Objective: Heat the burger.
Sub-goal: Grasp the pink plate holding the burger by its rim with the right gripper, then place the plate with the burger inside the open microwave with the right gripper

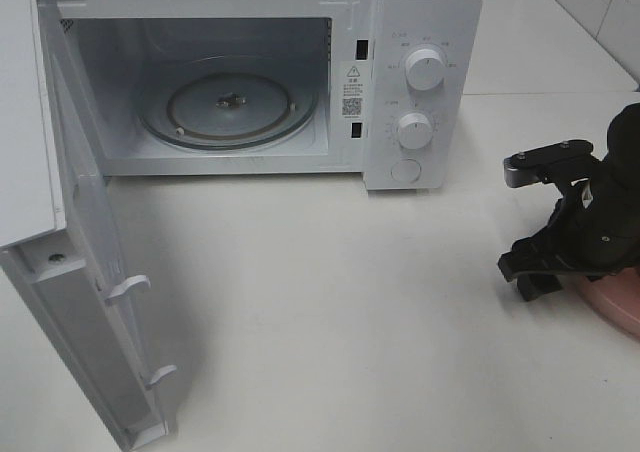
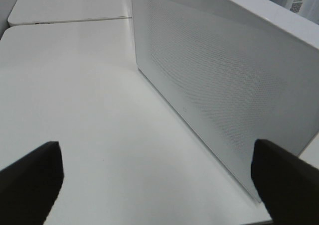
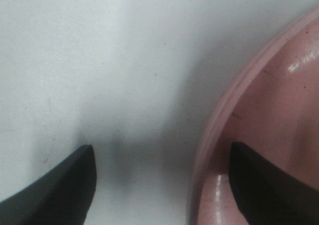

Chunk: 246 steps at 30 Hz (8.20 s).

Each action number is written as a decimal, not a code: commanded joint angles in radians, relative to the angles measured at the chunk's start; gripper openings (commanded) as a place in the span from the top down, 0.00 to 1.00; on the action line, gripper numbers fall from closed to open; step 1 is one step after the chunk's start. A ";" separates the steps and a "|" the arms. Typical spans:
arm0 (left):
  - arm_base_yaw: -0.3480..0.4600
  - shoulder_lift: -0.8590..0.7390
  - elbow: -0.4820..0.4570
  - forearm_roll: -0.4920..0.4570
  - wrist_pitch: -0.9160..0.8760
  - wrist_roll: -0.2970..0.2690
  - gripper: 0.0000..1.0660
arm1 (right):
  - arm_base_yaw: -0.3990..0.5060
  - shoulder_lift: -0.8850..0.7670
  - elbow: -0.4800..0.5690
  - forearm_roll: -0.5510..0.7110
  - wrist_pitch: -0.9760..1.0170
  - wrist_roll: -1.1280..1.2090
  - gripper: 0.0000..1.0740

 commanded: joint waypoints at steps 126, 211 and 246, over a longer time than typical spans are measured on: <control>0.001 -0.023 0.002 -0.004 -0.002 -0.001 0.12 | 0.920 -0.631 0.275 -0.446 0.789 0.534 1.00; 0.001 -0.023 0.002 -0.004 -0.002 -0.001 0.12 | 1.221 -0.631 0.275 -0.502 0.408 -0.115 1.00; 0.001 -0.023 0.002 -0.004 -0.002 -0.001 0.12 | 1.217 -0.631 0.275 -0.475 0.274 -0.387 1.00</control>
